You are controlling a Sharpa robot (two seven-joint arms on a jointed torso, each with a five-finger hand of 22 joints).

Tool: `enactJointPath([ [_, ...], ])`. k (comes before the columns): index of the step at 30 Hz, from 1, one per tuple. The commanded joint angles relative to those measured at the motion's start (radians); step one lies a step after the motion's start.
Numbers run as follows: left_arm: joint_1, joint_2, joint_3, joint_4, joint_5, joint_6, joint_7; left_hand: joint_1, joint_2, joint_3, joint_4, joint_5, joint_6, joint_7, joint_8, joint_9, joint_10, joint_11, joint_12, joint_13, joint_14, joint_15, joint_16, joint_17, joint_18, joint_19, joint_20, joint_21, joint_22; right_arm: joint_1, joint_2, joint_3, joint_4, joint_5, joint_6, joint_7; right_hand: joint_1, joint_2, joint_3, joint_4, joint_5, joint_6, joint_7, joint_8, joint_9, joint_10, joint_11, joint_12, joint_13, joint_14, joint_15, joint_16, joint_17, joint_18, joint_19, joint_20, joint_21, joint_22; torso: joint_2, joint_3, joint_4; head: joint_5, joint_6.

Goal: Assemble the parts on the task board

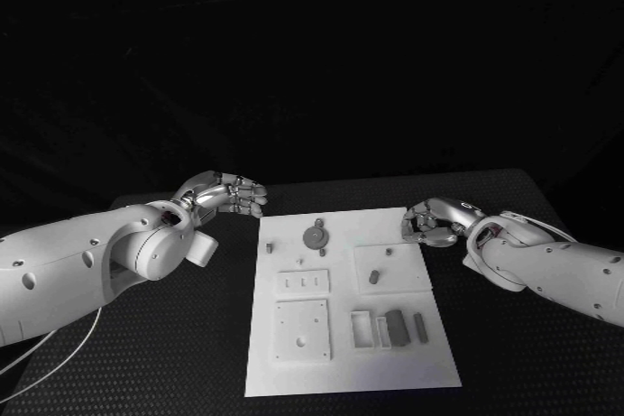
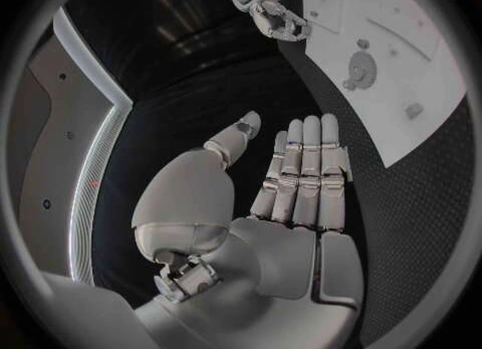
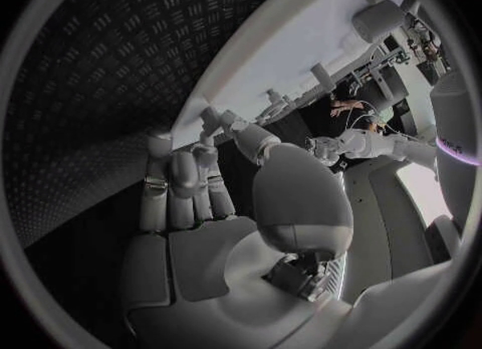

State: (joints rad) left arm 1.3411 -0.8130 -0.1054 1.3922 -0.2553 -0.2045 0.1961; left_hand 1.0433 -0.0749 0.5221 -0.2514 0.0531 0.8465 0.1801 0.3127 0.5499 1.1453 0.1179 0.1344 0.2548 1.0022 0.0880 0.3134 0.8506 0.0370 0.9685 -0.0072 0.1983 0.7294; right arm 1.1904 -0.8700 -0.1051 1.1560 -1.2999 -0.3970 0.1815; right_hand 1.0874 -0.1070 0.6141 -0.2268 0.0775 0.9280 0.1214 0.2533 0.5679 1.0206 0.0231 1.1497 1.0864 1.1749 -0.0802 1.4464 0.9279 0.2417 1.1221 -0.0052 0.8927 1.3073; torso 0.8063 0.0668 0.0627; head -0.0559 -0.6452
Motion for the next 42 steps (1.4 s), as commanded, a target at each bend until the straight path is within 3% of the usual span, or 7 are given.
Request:
enactJointPath([
  [1,0.001,0.001,0.001,0.002,-0.002,0.004,0.007,0.001,-0.004,0.000,0.001,-0.004,-0.002,-0.001,-0.003,0.001,0.002,0.004,-0.005,0.001,0.003,0.006,-0.005,0.002,0.006,-0.001,0.001,-0.006,0.001,-0.007,0.007,0.000,-0.006,-0.031,0.013,-0.007,0.000,0.009,-0.002,-0.012,0.001,0.014,0.008,0.004,0.000,0.000,-0.004,0.004,-0.002,0.001,-0.006,0.006,0.000,0.020,-0.001,-0.007,0.005,0.022,0.000,0.0002,0.0005,-0.001,-0.002],
  [11,0.001,0.001,0.001,-0.002,-0.003,0.004,0.006,0.001,-0.004,0.000,0.001,-0.004,-0.002,-0.001,-0.003,0.001,0.002,0.004,-0.005,0.001,0.003,0.006,-0.006,0.002,0.006,-0.001,0.002,-0.006,0.001,-0.025,0.026,0.000,-0.019,-0.032,-0.002,-0.008,-0.012,-0.021,-0.008,-0.017,0.002,0.010,0.010,-0.001,-0.003,0.003,-0.003,0.004,-0.007,0.003,-0.006,0.005,-0.001,0.020,0.002,-0.006,0.006,0.020,0.000,0.0014,0.0008,0.003,-0.007],
  [18,0.001,0.001,0.001,0.000,-0.003,0.005,0.005,0.000,-0.004,0.000,0.001,-0.004,-0.003,-0.001,-0.004,0.002,0.001,0.004,-0.006,0.002,0.003,0.006,-0.007,0.003,0.006,-0.001,0.002,-0.007,0.001,-0.025,0.028,0.000,-0.023,-0.032,-0.010,-0.013,-0.014,-0.023,-0.006,-0.013,0.002,0.008,0.010,-0.003,-0.004,0.004,-0.003,0.004,-0.008,0.004,-0.005,0.005,-0.001,0.020,0.003,-0.007,0.006,0.019,0.000,0.0003,-0.0004,0.002,-0.007],
  [24,0.001,0.000,0.001,0.000,-0.003,0.004,0.004,0.000,-0.004,0.000,0.002,-0.004,-0.003,0.000,-0.004,0.002,0.001,0.005,-0.006,0.002,0.003,0.006,-0.007,0.003,0.006,-0.001,0.002,-0.007,0.002,-0.025,0.030,0.000,-0.029,-0.032,-0.014,-0.017,-0.010,-0.013,-0.001,-0.011,0.003,0.012,0.009,-0.001,-0.004,0.005,-0.003,0.005,-0.009,0.006,-0.006,0.006,-0.002,0.020,0.005,-0.008,0.006,0.019,0.000,0.0001,0.0000,0.001,-0.007],
  [29,0.001,0.000,0.001,0.000,-0.004,0.006,0.004,0.000,-0.004,0.000,0.002,-0.004,-0.003,0.000,-0.004,0.002,0.001,0.005,-0.006,0.002,0.003,0.006,-0.008,0.003,0.006,-0.002,0.002,-0.007,0.002,-0.025,0.034,0.000,-0.033,-0.032,-0.029,-0.015,-0.004,0.019,0.003,-0.019,0.002,0.029,0.004,0.007,-0.001,0.009,-0.008,0.008,-0.011,0.009,-0.009,0.007,-0.001,0.020,0.006,-0.009,0.008,0.020,0.000,0.0000,-0.0001,0.001,-0.007],
  [35,0.001,0.002,0.001,-0.001,-0.026,-0.010,0.001,-0.001,0.000,0.000,0.004,-0.004,0.002,-0.002,-0.002,0.004,0.016,-0.001,0.000,0.007,0.009,0.004,-0.007,0.007,0.007,0.002,0.001,-0.006,0.004,-0.025,0.042,0.002,-0.031,-0.020,-0.055,-0.023,-0.010,0.041,0.000,-0.025,0.002,0.049,-0.003,0.017,0.004,0.016,-0.015,0.010,-0.014,0.015,-0.016,0.009,-0.001,0.020,0.010,-0.011,0.011,0.021,0.000,0.0008,-0.0006,0.002,-0.006],
  [42,0.001,0.004,0.001,-0.001,-0.070,0.007,-0.010,-0.004,0.007,0.000,0.011,-0.004,0.042,-0.020,0.017,0.015,0.059,-0.023,0.016,0.022,0.032,-0.005,-0.002,0.020,0.008,0.019,-0.007,0.001,0.012,-0.020,0.051,0.016,-0.015,-0.039,-0.098,-0.055,-0.018,0.040,-0.003,-0.028,0.002,0.075,-0.013,0.029,0.010,0.029,-0.025,0.011,-0.019,0.026,-0.025,0.011,0.000,0.020,0.019,-0.015,0.017,0.021,0.000,0.0000,-0.0006,0.001,-0.004],
])
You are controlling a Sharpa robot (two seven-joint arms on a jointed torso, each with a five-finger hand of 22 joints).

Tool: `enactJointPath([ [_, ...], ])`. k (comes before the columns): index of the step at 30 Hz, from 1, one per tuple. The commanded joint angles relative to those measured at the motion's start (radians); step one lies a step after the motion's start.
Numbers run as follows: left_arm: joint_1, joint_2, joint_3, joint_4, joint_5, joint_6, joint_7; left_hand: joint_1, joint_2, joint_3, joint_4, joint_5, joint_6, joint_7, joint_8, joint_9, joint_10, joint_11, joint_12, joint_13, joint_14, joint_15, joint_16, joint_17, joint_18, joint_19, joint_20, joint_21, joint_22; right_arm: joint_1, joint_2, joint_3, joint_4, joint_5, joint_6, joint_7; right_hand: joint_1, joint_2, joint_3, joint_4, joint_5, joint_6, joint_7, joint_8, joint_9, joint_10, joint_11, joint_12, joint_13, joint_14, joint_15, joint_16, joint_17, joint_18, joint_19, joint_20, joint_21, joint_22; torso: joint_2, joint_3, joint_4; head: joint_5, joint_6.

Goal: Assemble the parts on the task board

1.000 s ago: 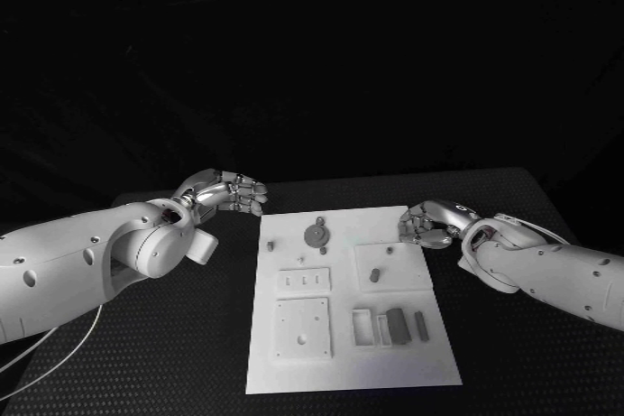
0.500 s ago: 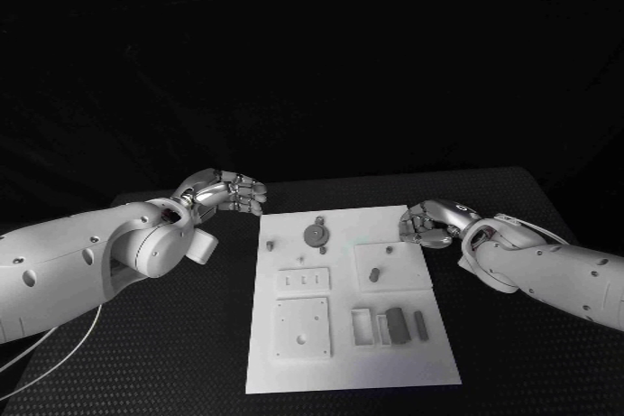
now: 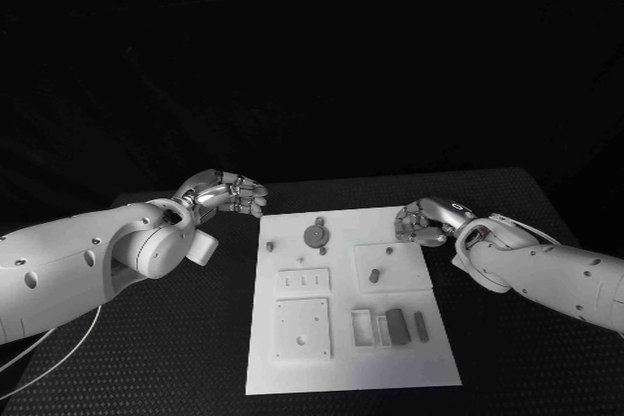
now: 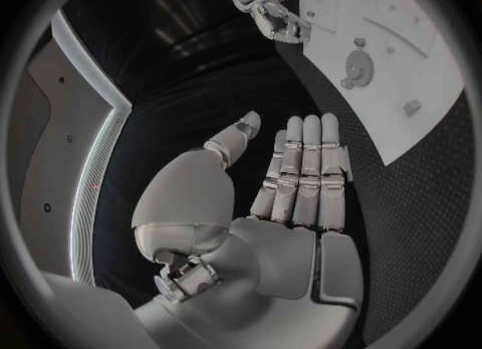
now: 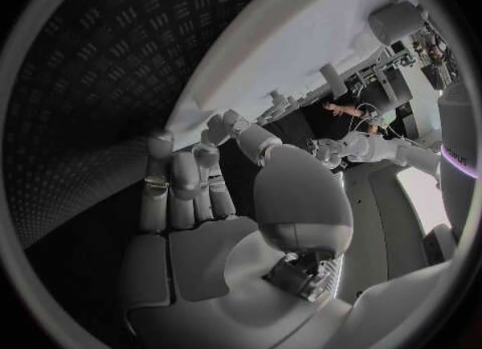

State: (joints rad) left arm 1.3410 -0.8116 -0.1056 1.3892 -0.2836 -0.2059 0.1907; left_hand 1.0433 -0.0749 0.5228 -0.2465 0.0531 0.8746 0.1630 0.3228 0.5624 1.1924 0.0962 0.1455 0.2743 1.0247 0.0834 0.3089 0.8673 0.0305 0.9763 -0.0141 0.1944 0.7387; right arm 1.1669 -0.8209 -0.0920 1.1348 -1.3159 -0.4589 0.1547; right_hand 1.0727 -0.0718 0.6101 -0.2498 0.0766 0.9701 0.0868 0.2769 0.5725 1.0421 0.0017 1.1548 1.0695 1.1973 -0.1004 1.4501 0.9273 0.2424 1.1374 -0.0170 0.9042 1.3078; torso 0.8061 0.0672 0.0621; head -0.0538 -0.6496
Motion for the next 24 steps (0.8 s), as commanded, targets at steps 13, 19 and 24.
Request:
enactJointPath([
  [13,0.002,0.033,0.001,-0.010,-0.133,-0.030,-0.123,-0.045,0.015,-0.021,0.030,-0.004,0.076,-0.030,0.022,0.007,0.053,-0.019,0.012,0.017,0.033,-0.012,0.008,0.024,0.015,0.029,-0.012,0.013,0.016,0.065,0.012,0.010,0.094,-0.103,-0.030,-0.130,-0.017,0.003,-0.001,0.001,0.003,0.062,0.008,0.021,0.016,0.022,-0.016,0.003,-0.009,0.023,-0.016,0.008,0.012,0.019,0.012,-0.007,0.008,0.019,-0.004,-0.0030,-0.0024,0.001,0.011],
  [19,0.002,0.085,0.001,-0.020,-0.185,-0.051,-0.246,-0.108,0.002,-0.062,0.051,-0.004,0.060,-0.022,0.004,-0.001,0.041,-0.013,0.000,0.017,0.021,-0.009,-0.003,0.028,0.012,0.018,-0.011,0.007,0.018,0.104,0.025,0.010,0.192,-0.156,0.061,-0.199,-0.029,-0.009,-0.002,0.011,0.003,0.067,0.006,0.022,0.018,0.024,-0.018,0.001,-0.011,0.019,-0.018,0.003,0.003,0.019,0.011,-0.008,0.007,0.018,-0.013,-0.0119,-0.0098,0.005,0.017],
  [24,0.002,0.130,0.001,-0.029,-0.205,-0.060,-0.301,-0.146,0.018,-0.080,0.067,-0.004,0.046,-0.014,-0.013,-0.010,0.033,-0.009,-0.010,0.018,0.011,-0.005,-0.012,0.033,0.012,0.007,-0.008,0.000,0.021,0.114,0.038,0.009,0.263,-0.176,0.096,-0.221,-0.030,-0.012,-0.002,0.013,0.003,0.067,0.006,0.021,0.018,0.025,-0.018,0.001,-0.012,0.020,-0.018,0.003,0.004,0.019,0.011,-0.008,0.006,0.018,-0.021,-0.0200,-0.0136,0.018,0.021],
])
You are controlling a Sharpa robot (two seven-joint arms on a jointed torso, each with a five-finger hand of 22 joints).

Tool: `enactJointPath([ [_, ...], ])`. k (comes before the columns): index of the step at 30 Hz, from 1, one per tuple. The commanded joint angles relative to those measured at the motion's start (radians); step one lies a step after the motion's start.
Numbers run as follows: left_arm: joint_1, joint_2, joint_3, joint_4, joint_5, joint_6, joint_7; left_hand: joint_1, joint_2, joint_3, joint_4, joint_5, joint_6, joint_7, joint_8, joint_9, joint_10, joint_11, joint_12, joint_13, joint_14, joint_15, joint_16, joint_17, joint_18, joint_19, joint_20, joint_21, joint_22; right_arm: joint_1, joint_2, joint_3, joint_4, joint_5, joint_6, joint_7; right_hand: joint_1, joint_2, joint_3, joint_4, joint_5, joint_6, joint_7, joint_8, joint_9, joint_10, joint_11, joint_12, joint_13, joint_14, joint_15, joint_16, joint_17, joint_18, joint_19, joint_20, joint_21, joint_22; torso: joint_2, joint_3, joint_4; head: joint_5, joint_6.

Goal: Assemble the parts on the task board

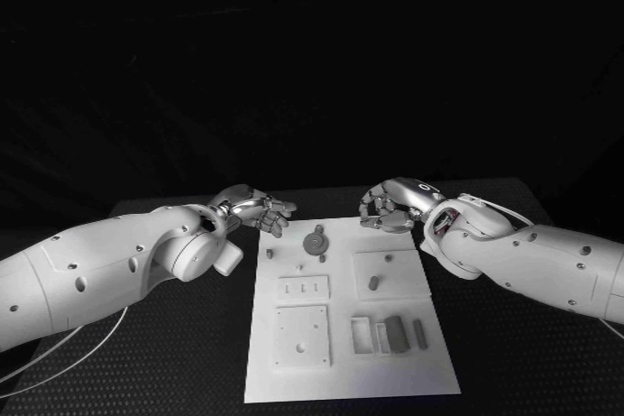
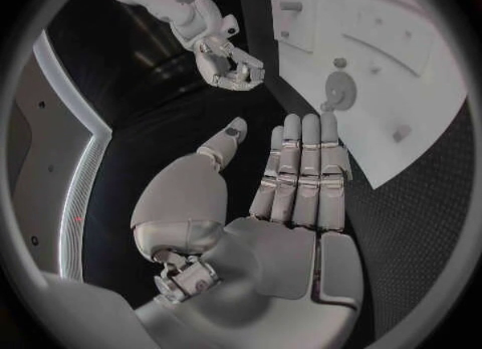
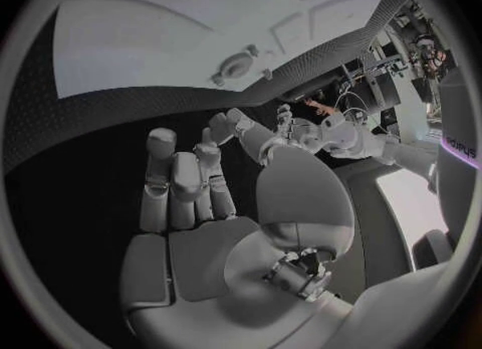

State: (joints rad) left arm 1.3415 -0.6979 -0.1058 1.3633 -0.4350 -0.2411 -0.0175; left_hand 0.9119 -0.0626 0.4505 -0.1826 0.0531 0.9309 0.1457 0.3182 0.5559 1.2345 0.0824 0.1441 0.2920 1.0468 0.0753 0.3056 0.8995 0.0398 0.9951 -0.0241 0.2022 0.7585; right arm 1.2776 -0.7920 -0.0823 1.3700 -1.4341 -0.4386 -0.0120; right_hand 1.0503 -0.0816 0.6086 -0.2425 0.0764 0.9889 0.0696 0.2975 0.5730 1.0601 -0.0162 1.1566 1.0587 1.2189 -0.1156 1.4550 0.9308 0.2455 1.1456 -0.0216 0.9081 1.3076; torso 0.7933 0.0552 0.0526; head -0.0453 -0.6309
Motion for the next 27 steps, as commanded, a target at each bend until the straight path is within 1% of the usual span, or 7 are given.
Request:
enactJointPath([
  [1,0.001,0.023,0.000,-0.006,-0.066,-0.022,-0.105,-0.021,0.007,-0.011,0.005,-0.004,-0.016,0.005,-0.013,-0.006,-0.014,0.007,-0.013,0.000,-0.017,0.005,-0.014,0.001,0.002,-0.017,0.004,-0.012,0.000,0.003,0.018,0.000,0.036,-0.058,0.084,-0.054,-0.008,-0.003,0.000,0.006,0.003,0.048,0.023,0.001,0.018,0.007,0.000,-0.001,-0.001,-0.001,-0.003,-0.002,0.001,0.016,0.003,-0.003,0.002,0.018,-0.010,-0.0095,-0.0054,0.013,0.000],
  [5,0.001,0.046,-0.002,-0.010,-0.080,-0.027,-0.132,-0.044,0.004,-0.021,0.012,-0.004,-0.030,0.013,-0.028,-0.016,-0.029,0.015,-0.025,-0.002,-0.033,0.013,-0.026,0.001,0.000,-0.032,0.010,-0.022,-0.001,0.003,0.050,0.000,0.060,-0.061,0.096,-0.058,-0.009,-0.005,0.000,0.007,0.003,0.048,0.023,0.000,0.018,0.007,0.000,-0.001,-0.001,-0.002,-0.003,-0.003,-0.001,0.016,0.002,-0.003,0.002,0.018,-0.019,-0.0138,-0.0103,0.029,-0.008],
  [9,0.001,0.075,-0.008,-0.025,-0.086,-0.036,-0.139,-0.051,0.002,-0.024,0.016,-0.004,-0.030,0.014,-0.030,-0.018,-0.029,0.015,-0.026,0.000,-0.033,0.013,-0.028,0.003,0.002,-0.033,0.011,-0.023,0.000,0.003,0.069,0.000,0.072,-0.066,0.107,-0.055,-0.011,-0.008,0.001,0.010,0.003,0.047,0.023,-0.001,0.018,0.007,0.000,-0.002,-0.001,-0.003,-0.003,-0.003,-0.003,0.016,0.002,-0.003,0.001,0.018,-0.023,-0.0177,-0.0115,0.038,-0.008],
  [12,0.001,0.083,-0.016,-0.022,-0.086,-0.039,-0.140,-0.055,0.001,-0.025,0.017,-0.004,-0.030,0.014,-0.031,-0.019,-0.030,0.016,-0.027,0.000,-0.034,0.014,-0.029,0.004,0.002,-0.034,0.012,-0.023,0.000,0.003,0.085,0.000,0.079,-0.068,0.105,-0.054,-0.011,-0.008,0.001,0.010,0.003,0.047,0.023,-0.001,0.018,0.007,0.000,-0.002,-0.002,-0.003,-0.004,-0.003,-0.001,0.016,0.002,-0.004,0.001,0.018,-0.026,-0.0211,-0.0069,0.044,-0.012],
  [17,0.001,0.093,-0.023,-0.021,-0.090,-0.024,-0.156,-0.054,-0.002,-0.025,0.013,-0.004,-0.036,0.017,-0.037,-0.024,-0.037,0.019,-0.033,0.001,-0.043,0.018,-0.037,0.005,0.003,-0.041,0.016,-0.029,0.000,0.003,0.099,0.000,0.088,-0.072,0.100,-0.054,-0.013,-0.009,0.001,0.013,0.003,0.045,0.024,-0.002,0.018,0.008,0.000,-0.002,-0.002,-0.002,-0.004,-0.003,-0.001,0.016,0.003,-0.004,0.001,0.018,-0.028,-0.0241,-0.0033,0.047,-0.013],
  [19,0.001,0.092,-0.025,-0.016,-0.101,-0.010,-0.165,-0.054,-0.002,-0.025,0.013,-0.004,-0.035,0.017,-0.037,-0.024,-0.036,0.019,-0.032,0.002,-0.043,0.018,-0.037,0.005,0.003,-0.042,0.016,-0.029,0.000,0.003,0.101,0.000,0.088,-0.074,0.097,-0.054,-0.014,-0.010,0.001,0.014,0.003,0.045,0.024,-0.002,0.018,0.008,0.000,-0.002,-0.002,-0.002,-0.004,-0.004,-0.001,0.016,0.003,-0.004,0.001,0.018,-0.028,-0.0227,-0.0041,0.050,-0.013],
  [27,0.000,0.083,-0.027,0.001,-0.111,0.023,-0.161,-0.067,-0.004,-0.030,0.018,-0.004,-0.011,0.008,-0.030,-0.025,-0.020,0.009,-0.022,0.020,-0.031,0.014,-0.031,0.021,0.007,-0.033,0.014,-0.025,0.009,0.003,0.105,0.000,0.081,-0.079,0.097,-0.056,-0.014,-0.011,0.002,0.015,0.003,0.043,0.024,-0.003,0.018,0.008,0.000,-0.002,-0.002,-0.002,-0.004,-0.004,-0.001,0.016,0.004,-0.004,0.001,0.018,-0.026,-0.0223,-0.0050,0.048,-0.011],
])
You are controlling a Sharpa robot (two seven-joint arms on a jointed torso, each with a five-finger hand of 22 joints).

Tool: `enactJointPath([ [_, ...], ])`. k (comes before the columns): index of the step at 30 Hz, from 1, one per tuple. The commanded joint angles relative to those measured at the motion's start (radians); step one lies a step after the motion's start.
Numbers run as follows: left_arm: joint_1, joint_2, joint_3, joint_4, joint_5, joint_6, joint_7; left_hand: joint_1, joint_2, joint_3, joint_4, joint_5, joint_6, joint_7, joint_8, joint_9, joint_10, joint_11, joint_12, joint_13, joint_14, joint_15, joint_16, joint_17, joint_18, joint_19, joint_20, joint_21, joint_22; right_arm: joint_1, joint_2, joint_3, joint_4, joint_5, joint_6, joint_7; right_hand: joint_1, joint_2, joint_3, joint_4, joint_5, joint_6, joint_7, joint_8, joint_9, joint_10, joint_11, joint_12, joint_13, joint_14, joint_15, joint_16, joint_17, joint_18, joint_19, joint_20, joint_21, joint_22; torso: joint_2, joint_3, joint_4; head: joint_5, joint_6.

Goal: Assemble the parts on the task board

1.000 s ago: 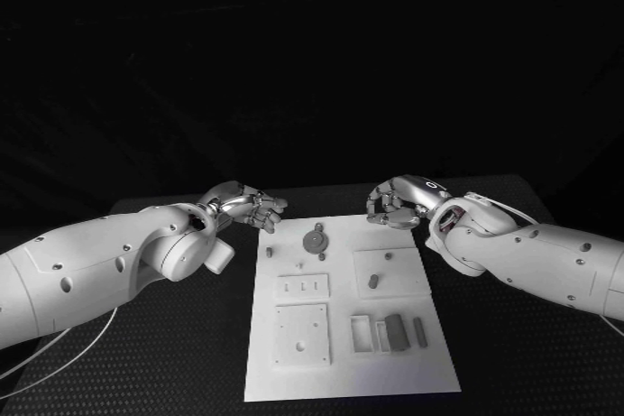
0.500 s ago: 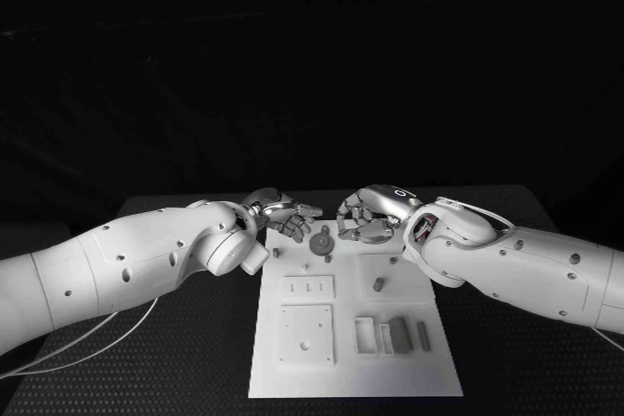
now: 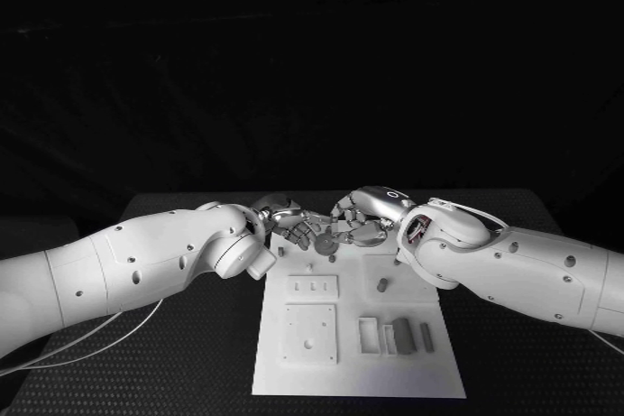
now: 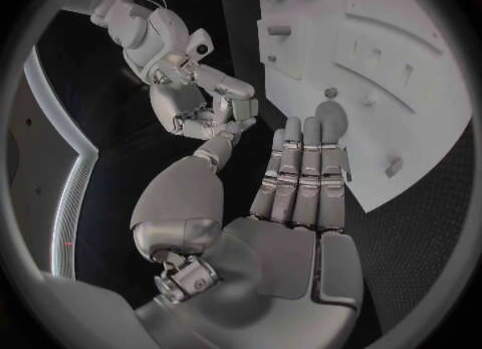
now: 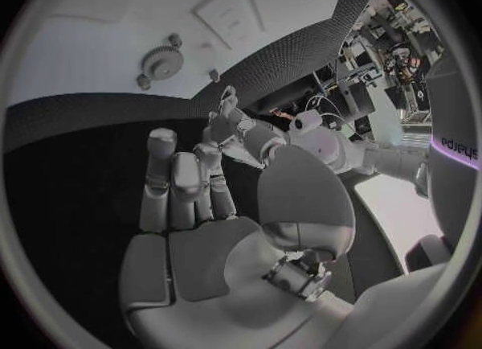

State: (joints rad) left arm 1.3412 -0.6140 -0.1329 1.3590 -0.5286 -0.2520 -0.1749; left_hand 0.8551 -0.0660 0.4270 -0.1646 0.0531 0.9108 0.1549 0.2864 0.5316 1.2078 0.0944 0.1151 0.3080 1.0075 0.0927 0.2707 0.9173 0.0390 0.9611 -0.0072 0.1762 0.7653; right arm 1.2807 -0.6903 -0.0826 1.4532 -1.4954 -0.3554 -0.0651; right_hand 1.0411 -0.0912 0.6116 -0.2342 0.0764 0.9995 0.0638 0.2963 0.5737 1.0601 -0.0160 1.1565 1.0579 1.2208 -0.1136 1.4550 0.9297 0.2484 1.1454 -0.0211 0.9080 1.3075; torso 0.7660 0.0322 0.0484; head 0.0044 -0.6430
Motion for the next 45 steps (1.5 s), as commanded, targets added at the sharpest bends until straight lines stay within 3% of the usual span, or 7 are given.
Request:
enactJointPath([
  [1,0.001,-0.001,0.000,0.006,-0.017,0.037,-0.001,-0.012,-0.001,-0.007,0.001,-0.004,0.012,-0.002,0.003,-0.001,0.008,-0.004,0.008,0.006,0.010,-0.004,0.005,0.006,0.009,0.003,-0.003,0.002,0.003,-0.001,0.005,0.000,-0.004,-0.018,0.016,-0.003,-0.005,-0.002,-0.001,0.007,0.003,0.033,0.030,-0.002,0.017,0.008,0.000,-0.002,-0.001,-0.004,-0.006,-0.004,0.000,0.013,0.004,-0.005,0.001,0.018,0.001,0.0007,-0.0009,-0.002,0.001],
  [10,0.000,0.002,0.001,0.015,-0.014,0.040,0.012,-0.026,-0.004,-0.012,0.007,-0.004,0.045,-0.017,0.014,0.000,0.036,-0.020,0.026,0.035,0.037,-0.019,0.021,0.035,0.013,0.027,-0.016,0.015,0.019,-0.001,0.022,0.000,-0.026,-0.039,0.032,-0.009,-0.006,-0.004,-0.001,0.009,0.003,0.032,0.030,-0.003,0.017,0.008,0.000,-0.002,-0.001,-0.004,-0.005,-0.004,0.000,0.013,0.004,-0.005,0.001,0.018,0.001,0.0010,-0.0027,-0.005,0.000],
  [15,0.000,0.006,0.001,0.015,-0.011,0.047,0.012,-0.025,-0.004,-0.012,0.006,-0.004,0.046,-0.018,0.014,0.000,0.036,-0.020,0.027,0.038,0.037,-0.020,0.022,0.038,0.012,0.027,-0.017,0.016,0.020,-0.001,0.026,0.000,-0.031,-0.038,0.029,-0.007,-0.006,-0.004,0.000,0.009,0.003,0.032,0.030,-0.003,0.017,0.008,0.000,-0.002,-0.001,-0.003,-0.005,-0.004,0.000,0.013,0.004,-0.005,0.001,0.018,0.001,0.0023,-0.0001,-0.006,-0.001],
  [25,0.000,0.012,0.000,0.018,-0.012,0.060,-0.001,-0.048,-0.005,-0.021,0.018,-0.004,0.046,-0.017,0.011,-0.002,0.032,-0.020,0.025,0.049,0.034,-0.020,0.020,0.048,0.010,0.026,-0.018,0.014,0.024,-0.001,0.033,0.000,-0.032,-0.028,0.033,-0.003,-0.006,-0.005,0.000,0.010,0.003,0.032,0.030,-0.003,0.018,0.008,0.000,-0.002,-0.001,-0.003,-0.005,-0.004,0.001,0.013,0.004,-0.006,0.001,0.018,0.002,0.0027,-0.0008,-0.008,-0.005],
  [38,0.000,0.021,0.000,0.016,0.004,0.089,0.017,-0.031,0.018,-0.021,-0.010,-0.004,0.039,-0.013,0.004,-0.006,0.019,-0.016,0.020,0.066,0.026,-0.017,0.012,0.060,0.007,0.018,-0.017,0.009,0.030,-0.004,0.047,0.000,-0.036,-0.023,0.042,0.001,-0.006,-0.005,0.001,0.011,0.003,0.032,0.030,-0.004,0.018,0.008,0.000,-0.002,-0.001,-0.003,-0.005,-0.004,0.001,0.013,0.005,-0.006,0.001,0.018,0.002,0.0021,0.0001,-0.007,-0.006],
  [45,0.000,0.018,0.000,0.021,0.004,0.097,0.019,0.003,0.049,-0.006,-0.040,-0.004,0.051,-0.018,0.009,-0.004,0.026,-0.019,0.023,0.077,0.034,-0.021,0.012,0.069,0.008,0.023,-0.018,0.011,0.037,-0.004,0.050,0.000,-0.042,-0.023,0.044,0.001,-0.006,-0.005,0.001,0.011,0.003,0.032,0.030,-0.004,0.018,0.008,0.000,-0.002,-0.001,-0.003,-0.005,-0.004,0.001,0.013,0.005,-0.006,0.001,0.018,0.001,0.0020,-0.0002,-0.008,-0.007],
])
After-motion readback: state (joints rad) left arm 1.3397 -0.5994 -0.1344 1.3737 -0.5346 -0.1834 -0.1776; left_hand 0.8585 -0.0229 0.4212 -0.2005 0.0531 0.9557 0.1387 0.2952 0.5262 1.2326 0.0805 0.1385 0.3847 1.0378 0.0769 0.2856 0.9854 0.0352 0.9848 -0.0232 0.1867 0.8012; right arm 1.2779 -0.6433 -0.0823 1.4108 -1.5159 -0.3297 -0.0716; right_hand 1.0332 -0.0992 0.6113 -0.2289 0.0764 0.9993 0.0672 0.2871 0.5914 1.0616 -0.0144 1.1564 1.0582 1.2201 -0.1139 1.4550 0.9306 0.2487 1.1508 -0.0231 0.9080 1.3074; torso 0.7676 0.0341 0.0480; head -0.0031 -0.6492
